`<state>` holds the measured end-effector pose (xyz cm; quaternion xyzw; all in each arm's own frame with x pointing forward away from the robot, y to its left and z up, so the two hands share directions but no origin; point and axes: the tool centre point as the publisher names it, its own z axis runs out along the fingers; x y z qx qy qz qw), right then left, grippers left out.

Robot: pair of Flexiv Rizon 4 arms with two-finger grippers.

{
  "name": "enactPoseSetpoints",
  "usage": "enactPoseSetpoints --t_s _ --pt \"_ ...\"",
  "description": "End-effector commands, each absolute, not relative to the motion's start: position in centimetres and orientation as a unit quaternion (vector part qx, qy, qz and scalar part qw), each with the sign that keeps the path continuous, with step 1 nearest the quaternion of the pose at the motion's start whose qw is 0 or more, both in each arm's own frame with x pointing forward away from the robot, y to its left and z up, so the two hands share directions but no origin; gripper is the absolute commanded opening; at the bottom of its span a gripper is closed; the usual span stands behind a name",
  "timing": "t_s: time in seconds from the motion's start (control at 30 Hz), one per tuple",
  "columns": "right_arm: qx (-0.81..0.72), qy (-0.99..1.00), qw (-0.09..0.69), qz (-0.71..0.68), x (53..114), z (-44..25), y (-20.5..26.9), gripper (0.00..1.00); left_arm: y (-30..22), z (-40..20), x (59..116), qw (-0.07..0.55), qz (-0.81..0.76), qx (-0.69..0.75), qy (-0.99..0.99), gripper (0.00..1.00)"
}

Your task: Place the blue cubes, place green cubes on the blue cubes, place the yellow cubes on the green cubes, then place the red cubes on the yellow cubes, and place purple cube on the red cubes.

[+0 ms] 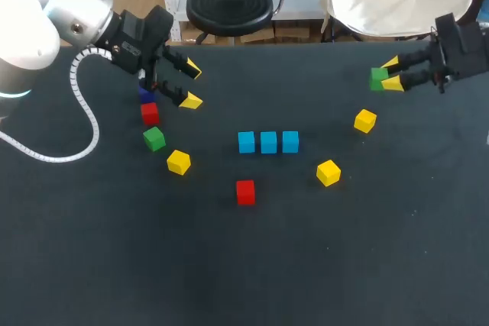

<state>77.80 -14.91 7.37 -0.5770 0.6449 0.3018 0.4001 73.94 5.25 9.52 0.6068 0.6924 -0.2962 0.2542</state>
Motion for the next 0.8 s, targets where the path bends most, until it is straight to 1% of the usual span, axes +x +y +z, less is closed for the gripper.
enactPoseSetpoints --t_s 0.03,0.13,0.27,0.4,0.63,0.8 --pt "-0.577 0.645 0.401 0.301 77.7 7.4 -14.9 0.00 5.3 9.5 73.8 0.255 -0.295 0.607 0.692 1.00" --pt "-0.577 0.645 0.401 0.301 77.7 7.4 -14.9 0.00 5.3 9.5 73.8 0.255 -0.295 0.607 0.692 1.00" --pt "-0.552 0.658 0.389 0.335 75.8 5.0 -12.0 0.00 5.3 9.5 73.8 0.255 -0.295 0.607 0.692 1.00" --pt "-0.508 0.675 0.406 0.349 74.4 4.1 -10.3 0.00 5.3 9.5 73.8 0.255 -0.295 0.607 0.692 1.00" --pt "-0.478 0.697 0.404 0.350 72.5 5.1 -8.9 0.00 5.3 9.5 73.8 0.255 -0.295 0.607 0.692 1.00" --pt "-0.512 0.688 0.383 0.343 71.8 6.4 -7.9 0.00 5.3 9.5 73.8 0.255 -0.295 0.607 0.692 1.00"
